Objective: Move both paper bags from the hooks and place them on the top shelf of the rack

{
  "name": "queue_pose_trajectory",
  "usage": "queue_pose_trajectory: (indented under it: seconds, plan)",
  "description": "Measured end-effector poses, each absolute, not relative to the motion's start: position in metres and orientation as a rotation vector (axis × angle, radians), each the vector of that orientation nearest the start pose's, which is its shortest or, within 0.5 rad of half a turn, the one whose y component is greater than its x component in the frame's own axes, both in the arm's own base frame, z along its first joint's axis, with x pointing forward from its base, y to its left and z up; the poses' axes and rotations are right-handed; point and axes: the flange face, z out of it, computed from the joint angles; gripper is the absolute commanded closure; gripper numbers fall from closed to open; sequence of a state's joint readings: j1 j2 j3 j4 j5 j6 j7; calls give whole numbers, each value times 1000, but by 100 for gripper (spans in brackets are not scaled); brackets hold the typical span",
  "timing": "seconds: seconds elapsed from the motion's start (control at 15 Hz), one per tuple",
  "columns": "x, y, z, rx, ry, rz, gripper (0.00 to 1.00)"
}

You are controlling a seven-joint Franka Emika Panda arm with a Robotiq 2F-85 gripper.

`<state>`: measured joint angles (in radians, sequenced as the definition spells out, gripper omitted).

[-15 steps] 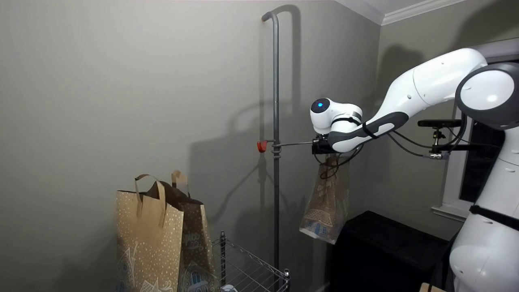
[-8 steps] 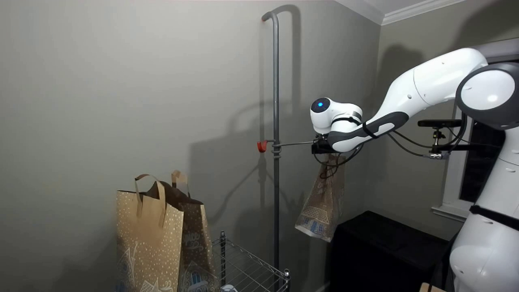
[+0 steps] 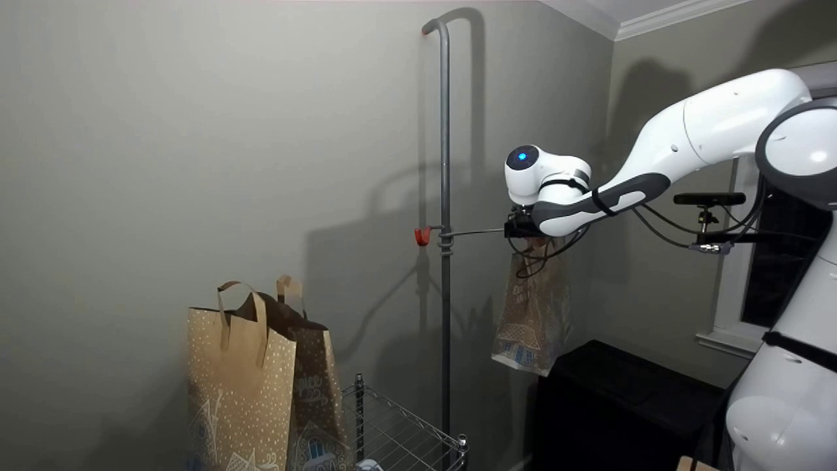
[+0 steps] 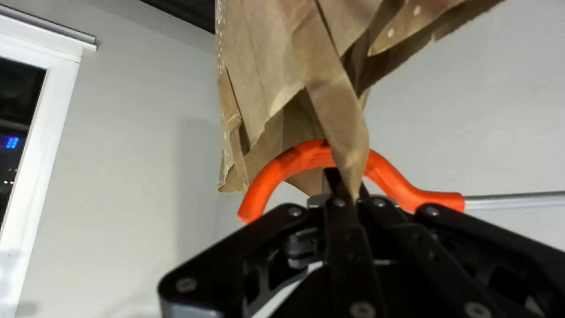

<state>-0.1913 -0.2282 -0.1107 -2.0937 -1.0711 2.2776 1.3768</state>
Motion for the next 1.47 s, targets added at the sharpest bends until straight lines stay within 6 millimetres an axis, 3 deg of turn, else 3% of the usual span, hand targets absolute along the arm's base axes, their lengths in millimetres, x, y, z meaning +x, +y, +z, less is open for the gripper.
queue_pose_trajectory:
  seconds: [0.33, 0.6, 1.13, 1.33, 1.47]
  plan:
    - [484, -180, 594, 1984, -1239, 1019, 99]
    - [471, -179, 597, 1917, -1251, 902, 99]
    - [441, -168, 620, 1861, -1296, 774, 99]
    - [440, -153, 619, 1968, -1351, 743, 99]
    - [442, -130, 622, 2073, -1349, 764, 99]
